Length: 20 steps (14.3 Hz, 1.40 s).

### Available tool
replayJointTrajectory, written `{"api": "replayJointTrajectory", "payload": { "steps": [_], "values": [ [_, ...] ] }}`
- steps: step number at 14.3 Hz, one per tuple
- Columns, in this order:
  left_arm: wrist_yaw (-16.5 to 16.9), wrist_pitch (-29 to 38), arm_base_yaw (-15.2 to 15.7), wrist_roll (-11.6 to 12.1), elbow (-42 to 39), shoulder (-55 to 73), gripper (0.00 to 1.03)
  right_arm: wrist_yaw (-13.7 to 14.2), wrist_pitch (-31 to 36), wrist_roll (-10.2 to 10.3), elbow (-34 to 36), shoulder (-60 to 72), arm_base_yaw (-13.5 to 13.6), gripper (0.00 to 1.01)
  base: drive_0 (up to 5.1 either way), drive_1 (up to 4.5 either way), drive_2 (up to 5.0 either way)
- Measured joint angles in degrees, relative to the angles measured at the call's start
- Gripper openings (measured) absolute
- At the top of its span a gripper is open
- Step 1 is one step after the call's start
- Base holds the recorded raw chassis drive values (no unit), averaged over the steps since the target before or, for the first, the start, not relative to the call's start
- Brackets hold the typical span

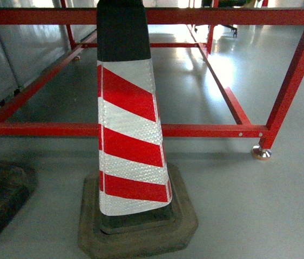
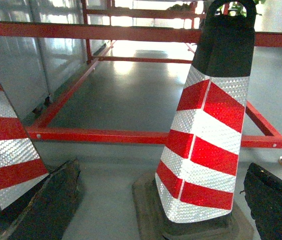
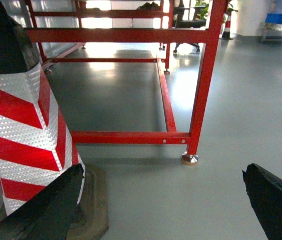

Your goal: Pick blue part to blue bin on bottom shelf

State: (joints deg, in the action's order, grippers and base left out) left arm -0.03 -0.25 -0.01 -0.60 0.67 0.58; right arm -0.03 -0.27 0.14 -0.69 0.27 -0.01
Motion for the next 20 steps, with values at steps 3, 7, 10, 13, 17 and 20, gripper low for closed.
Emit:
{"api": "replayJointTrajectory", "payload": {
  "steps": [3, 7, 10, 13, 17, 20],
  "values": [
    [0.00, 0.00, 0.00, 0.00, 0.00, 0.00, 0.98, 0.00, -0.02, 0.00, 0.00, 0.00, 0.00, 0.98, 0.0, 0.00, 0.0],
    [0.00, 0.00, 0.00, 0.00, 0.00, 0.00, 0.98, 0.00, -0.02, 0.00, 0.00, -0.02, 0.00, 0.98, 0.0, 0.00, 0.0],
    [0.00, 0.00, 0.00, 0.00, 0.00, 0.00, 0.98, 0.00, -0.02, 0.00, 0.00, 0.00, 0.00, 0.98, 0.0, 0.00, 0.0],
    [0.00, 0.00, 0.00, 0.00, 0.02, 0.00, 0.98, 0.00, -0.02, 0.00, 0.00, 0.00, 0.00, 0.98, 0.0, 0.00, 0.0],
    [0.00, 0.00, 0.00, 0.00, 0.02, 0.00, 0.98, 0.00, -0.02, 0.00, 0.00, -0.02, 0.00, 0.98, 0.0, 0.00, 0.0],
    [0.00, 0.00, 0.00, 0.00, 0.02, 0.00, 0.98, 0.00, 0.00, 0.00, 0.00, 0.00, 0.00, 0.98, 0.0, 0.00, 0.0]
  ]
}}
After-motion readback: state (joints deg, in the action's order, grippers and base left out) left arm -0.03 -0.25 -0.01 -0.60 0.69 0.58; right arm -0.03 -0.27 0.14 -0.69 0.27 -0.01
